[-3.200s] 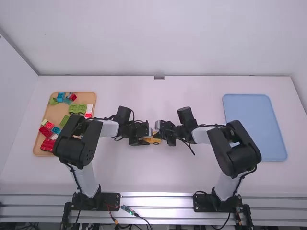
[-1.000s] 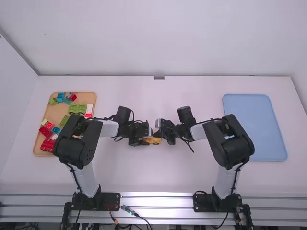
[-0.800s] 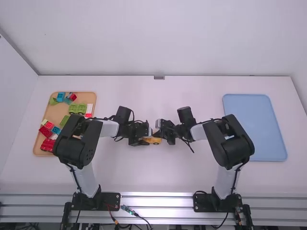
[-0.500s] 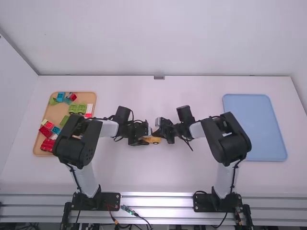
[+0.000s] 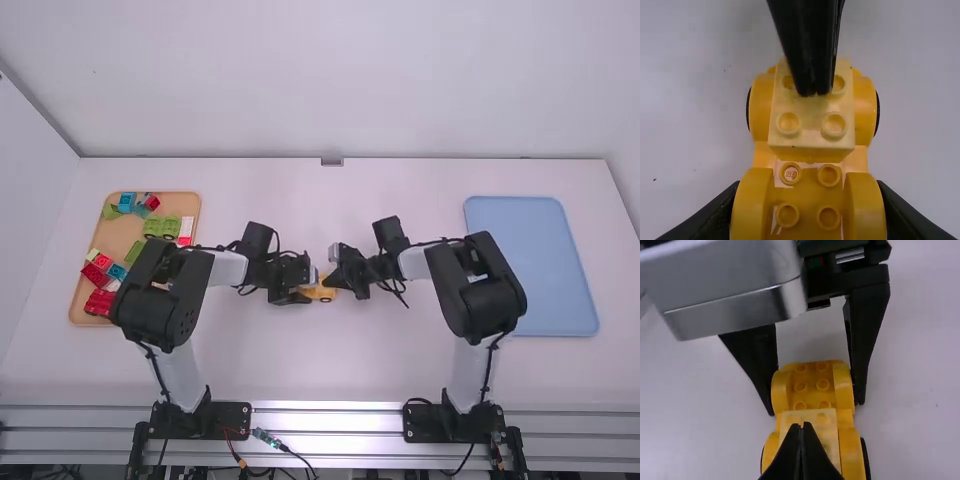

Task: Assemble lego blocks to make yellow taxi

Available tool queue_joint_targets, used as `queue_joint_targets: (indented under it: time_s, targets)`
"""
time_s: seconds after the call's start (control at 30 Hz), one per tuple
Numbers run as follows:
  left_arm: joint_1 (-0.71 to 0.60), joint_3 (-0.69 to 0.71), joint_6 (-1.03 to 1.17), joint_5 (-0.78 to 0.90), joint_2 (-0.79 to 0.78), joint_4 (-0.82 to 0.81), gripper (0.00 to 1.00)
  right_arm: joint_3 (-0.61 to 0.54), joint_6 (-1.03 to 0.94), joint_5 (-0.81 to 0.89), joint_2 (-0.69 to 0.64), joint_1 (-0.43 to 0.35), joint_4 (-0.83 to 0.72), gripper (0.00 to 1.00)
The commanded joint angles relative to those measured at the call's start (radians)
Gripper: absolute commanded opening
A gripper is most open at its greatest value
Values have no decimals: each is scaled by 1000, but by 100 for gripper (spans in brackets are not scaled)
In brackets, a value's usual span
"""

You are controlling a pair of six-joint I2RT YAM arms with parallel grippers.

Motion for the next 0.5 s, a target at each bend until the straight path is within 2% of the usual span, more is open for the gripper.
queue_joint_targets:
  time_s: [0.0,0.3,0.47]
  targets:
    - [-2,-21,35,-55,31,-12,2,-71,-28,109,-73,-20,2,0]
    - [-2,-21,35,-18,31,-21,2,-206,28,61,-342,-113,166,0]
    - [-3,-22,34,28,31,-39,2,-235,167,224,-455,-181,124,0]
